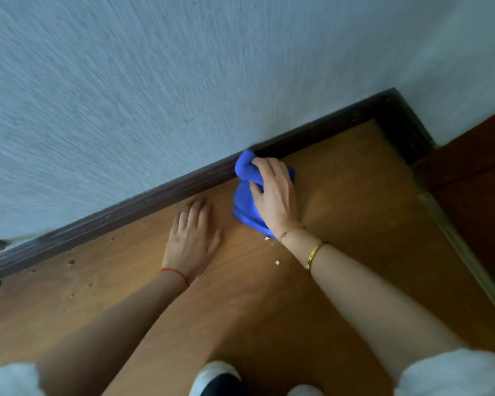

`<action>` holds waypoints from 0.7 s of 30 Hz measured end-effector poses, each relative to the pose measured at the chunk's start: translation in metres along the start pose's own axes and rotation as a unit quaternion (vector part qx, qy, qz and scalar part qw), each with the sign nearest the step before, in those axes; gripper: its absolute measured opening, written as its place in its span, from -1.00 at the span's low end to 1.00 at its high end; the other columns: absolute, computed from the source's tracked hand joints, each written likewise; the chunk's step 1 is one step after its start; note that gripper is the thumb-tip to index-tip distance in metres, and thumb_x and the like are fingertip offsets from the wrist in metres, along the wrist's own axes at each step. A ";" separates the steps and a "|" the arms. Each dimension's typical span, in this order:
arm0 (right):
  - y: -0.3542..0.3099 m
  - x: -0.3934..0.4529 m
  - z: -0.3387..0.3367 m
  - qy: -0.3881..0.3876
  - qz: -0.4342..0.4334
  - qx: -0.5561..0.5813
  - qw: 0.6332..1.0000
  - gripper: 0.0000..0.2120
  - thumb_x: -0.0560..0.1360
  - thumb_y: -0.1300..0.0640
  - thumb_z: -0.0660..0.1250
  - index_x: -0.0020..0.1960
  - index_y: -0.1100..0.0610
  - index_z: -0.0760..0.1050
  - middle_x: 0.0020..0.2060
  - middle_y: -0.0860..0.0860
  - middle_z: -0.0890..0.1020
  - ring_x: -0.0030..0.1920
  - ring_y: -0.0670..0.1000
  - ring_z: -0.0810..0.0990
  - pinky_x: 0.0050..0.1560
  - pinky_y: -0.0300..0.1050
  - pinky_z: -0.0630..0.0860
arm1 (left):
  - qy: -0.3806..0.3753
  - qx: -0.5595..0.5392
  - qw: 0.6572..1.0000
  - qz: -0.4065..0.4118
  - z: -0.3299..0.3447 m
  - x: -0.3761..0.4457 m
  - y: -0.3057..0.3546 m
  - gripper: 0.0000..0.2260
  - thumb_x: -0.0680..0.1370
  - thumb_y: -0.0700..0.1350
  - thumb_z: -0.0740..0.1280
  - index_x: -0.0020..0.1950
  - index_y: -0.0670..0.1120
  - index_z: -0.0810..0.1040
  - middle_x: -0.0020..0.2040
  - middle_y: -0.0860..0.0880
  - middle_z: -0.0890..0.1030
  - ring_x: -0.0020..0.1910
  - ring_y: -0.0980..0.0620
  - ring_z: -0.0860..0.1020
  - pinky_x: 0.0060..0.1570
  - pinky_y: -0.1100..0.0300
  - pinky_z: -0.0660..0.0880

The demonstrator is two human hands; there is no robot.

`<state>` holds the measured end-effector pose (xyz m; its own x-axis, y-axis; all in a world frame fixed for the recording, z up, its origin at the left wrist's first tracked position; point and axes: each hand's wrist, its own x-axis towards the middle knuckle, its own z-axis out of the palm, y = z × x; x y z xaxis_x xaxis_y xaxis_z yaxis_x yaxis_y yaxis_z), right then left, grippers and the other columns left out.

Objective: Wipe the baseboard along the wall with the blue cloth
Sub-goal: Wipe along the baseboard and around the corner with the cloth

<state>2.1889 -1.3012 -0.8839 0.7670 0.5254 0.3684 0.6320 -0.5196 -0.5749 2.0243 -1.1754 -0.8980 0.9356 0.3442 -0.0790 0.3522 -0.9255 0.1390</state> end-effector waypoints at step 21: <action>0.098 0.036 -0.056 0.129 0.159 -0.002 0.979 -0.72 0.43 0.29 0.40 0.13 0.26 0.52 -0.02 0.17 0.58 0.03 0.20 0.54 0.08 -0.04 0.42 | 0.071 -0.077 0.993 -0.047 0.032 0.021 0.057 -0.51 0.58 0.04 0.18 0.47 -0.14 0.36 0.45 -0.14 0.36 0.41 -0.22 0.32 0.45 -0.11 0.23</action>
<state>2.2850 -1.3710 -0.8862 0.9273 0.1484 0.3437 0.3561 -0.6328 -0.6876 2.0629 -1.2258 -0.9234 0.8884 0.4573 0.0399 0.4281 -0.8568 0.2873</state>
